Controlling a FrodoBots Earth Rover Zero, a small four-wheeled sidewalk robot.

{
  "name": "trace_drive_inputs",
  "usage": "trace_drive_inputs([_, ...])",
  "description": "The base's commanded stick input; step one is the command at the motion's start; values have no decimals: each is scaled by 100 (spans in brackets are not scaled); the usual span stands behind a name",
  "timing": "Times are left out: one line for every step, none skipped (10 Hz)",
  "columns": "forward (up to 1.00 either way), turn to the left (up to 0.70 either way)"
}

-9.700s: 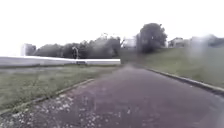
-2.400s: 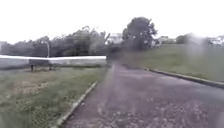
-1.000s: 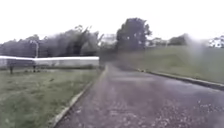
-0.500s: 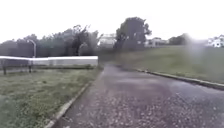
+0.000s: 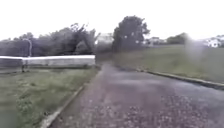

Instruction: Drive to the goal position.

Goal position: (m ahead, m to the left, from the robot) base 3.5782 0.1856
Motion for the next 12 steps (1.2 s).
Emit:
trace_drive_inputs([70,0])
trace_drive_inputs([70,0])
trace_drive_inputs([70,-14])
trace_drive_inputs([70,-14])
trace_drive_inputs([70,-14])
trace_drive_inputs([70,-14])
trace_drive_inputs([70,-14])
trace_drive_inputs([70,0])
trace_drive_inputs([70,0])
trace_drive_inputs([70,0])
trace_drive_inputs([70,0])
trace_drive_inputs([70,0])
